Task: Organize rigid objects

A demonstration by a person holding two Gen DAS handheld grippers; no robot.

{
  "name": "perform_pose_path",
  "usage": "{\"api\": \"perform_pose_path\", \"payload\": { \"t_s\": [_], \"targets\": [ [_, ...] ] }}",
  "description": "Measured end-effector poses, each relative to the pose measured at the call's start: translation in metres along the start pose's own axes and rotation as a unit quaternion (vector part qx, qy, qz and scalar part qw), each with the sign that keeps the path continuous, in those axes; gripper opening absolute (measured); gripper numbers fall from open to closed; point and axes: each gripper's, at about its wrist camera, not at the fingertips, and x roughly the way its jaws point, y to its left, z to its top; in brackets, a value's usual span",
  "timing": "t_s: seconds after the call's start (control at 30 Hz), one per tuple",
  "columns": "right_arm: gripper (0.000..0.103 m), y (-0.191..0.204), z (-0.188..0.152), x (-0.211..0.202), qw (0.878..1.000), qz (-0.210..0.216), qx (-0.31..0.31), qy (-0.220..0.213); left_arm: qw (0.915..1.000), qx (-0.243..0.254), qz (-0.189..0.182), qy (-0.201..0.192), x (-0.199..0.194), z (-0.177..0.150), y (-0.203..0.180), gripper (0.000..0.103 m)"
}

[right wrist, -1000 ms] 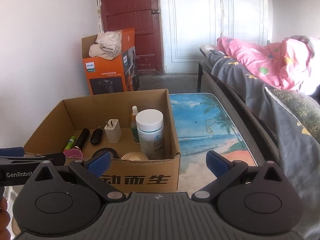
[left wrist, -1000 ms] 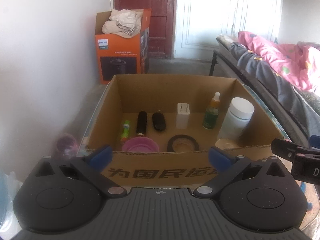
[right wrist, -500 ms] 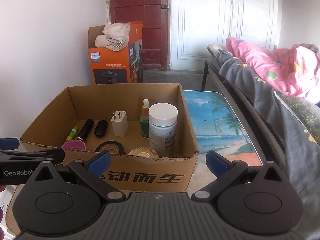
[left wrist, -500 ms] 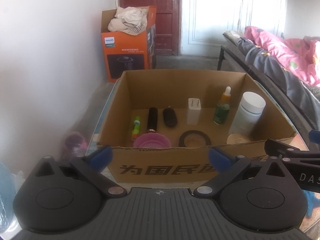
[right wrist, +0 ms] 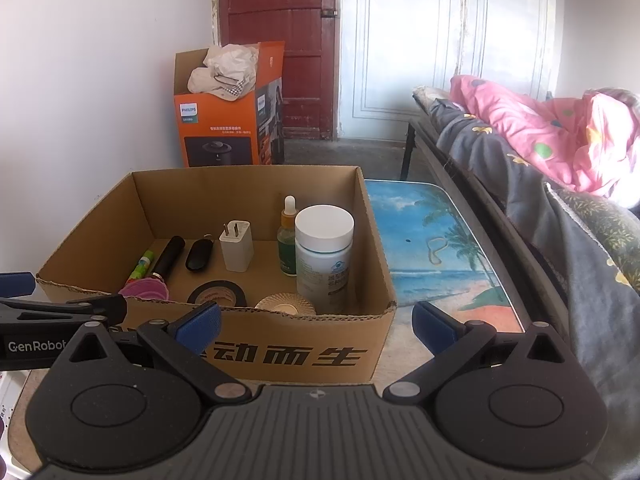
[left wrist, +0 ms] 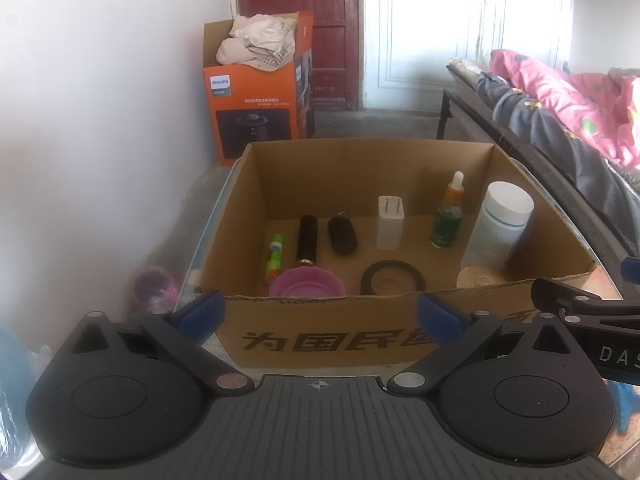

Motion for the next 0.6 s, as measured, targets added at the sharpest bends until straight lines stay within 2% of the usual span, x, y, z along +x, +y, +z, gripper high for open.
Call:
{"api": "perform_pose_path", "payload": {
  "t_s": [0.6],
  "targets": [
    [0.103, -0.0024, 0.0002, -0.0003, 1.0, -0.003, 0.001, 0.002, 1.0, 0.002, 0.0, 0.001, 0.002, 0.0008, 0.001, 0.103]
  ]
}}
